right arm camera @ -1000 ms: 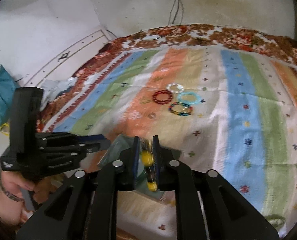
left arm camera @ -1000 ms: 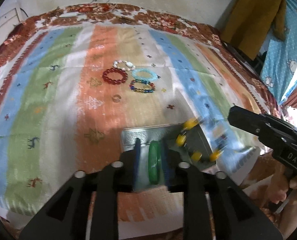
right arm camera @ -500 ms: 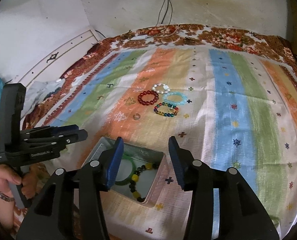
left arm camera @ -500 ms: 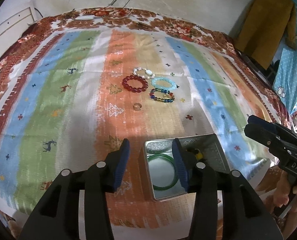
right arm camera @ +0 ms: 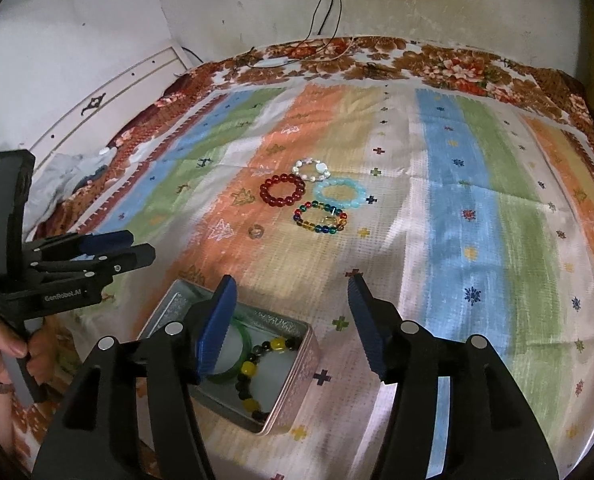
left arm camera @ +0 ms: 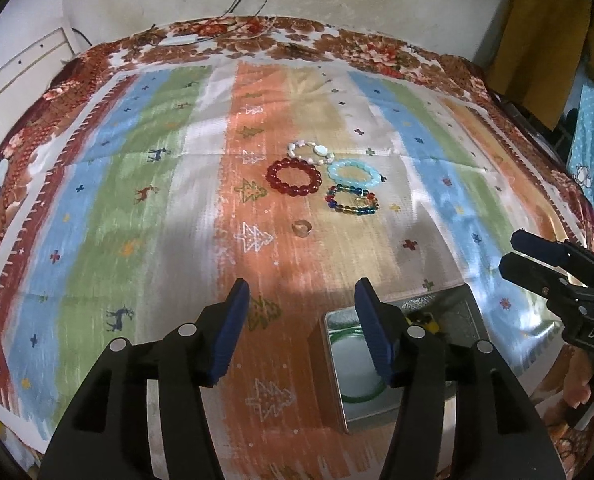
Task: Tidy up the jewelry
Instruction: 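Move left tool to small bronze ring while right tool approaches multicolour bead bracelet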
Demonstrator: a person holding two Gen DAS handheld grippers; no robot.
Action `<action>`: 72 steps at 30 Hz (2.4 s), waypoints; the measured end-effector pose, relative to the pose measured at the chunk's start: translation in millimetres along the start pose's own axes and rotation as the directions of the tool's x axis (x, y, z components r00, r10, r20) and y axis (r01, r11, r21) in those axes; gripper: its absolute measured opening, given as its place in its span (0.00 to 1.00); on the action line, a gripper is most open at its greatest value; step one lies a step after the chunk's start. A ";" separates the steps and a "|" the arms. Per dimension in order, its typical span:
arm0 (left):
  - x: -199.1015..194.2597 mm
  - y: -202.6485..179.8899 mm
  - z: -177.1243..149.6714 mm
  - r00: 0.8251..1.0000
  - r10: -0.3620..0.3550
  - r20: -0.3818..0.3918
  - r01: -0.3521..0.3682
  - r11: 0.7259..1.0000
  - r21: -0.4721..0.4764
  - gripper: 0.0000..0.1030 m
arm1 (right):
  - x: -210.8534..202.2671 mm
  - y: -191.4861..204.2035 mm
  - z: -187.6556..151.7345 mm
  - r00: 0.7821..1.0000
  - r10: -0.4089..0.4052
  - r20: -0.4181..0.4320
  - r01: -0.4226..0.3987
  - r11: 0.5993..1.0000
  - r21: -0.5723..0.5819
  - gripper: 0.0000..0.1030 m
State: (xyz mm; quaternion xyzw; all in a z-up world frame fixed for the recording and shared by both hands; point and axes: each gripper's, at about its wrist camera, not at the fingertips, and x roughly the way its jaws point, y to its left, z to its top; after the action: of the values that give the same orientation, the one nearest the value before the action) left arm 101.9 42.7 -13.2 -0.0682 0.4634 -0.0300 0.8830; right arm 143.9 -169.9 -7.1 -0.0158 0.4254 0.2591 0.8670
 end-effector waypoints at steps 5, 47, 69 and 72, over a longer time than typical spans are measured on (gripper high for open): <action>13.4 -1.1 7.6 0.999 0.008 -0.033 -0.007 1.000 0.019 0.54 | 12.5 -2.6 7.3 1.000 0.007 -0.020 -0.007 1.000 0.007 0.56; 97.2 11.6 63.4 0.985 0.032 -0.172 -0.023 0.998 0.054 0.55 | 104.2 -27.2 61.6 0.988 0.010 -0.154 -0.005 1.000 0.027 0.56; 133.2 13.6 66.3 0.963 0.001 -0.268 0.014 0.999 0.052 0.55 | 144.2 -34.3 76.1 0.977 0.018 -0.213 -0.005 0.998 0.059 0.56; 136.0 12.9 64.8 0.960 0.002 -0.279 0.015 0.998 0.059 0.55 | 152.0 -34.9 77.4 0.975 0.013 -0.224 -0.001 0.998 0.056 0.56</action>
State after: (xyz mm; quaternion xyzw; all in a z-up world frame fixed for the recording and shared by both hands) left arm 232.5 45.6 -89.5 -0.0381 0.5818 -0.0560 0.8105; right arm 293.1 -114.7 -77.9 -0.0191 0.5275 0.2467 0.8127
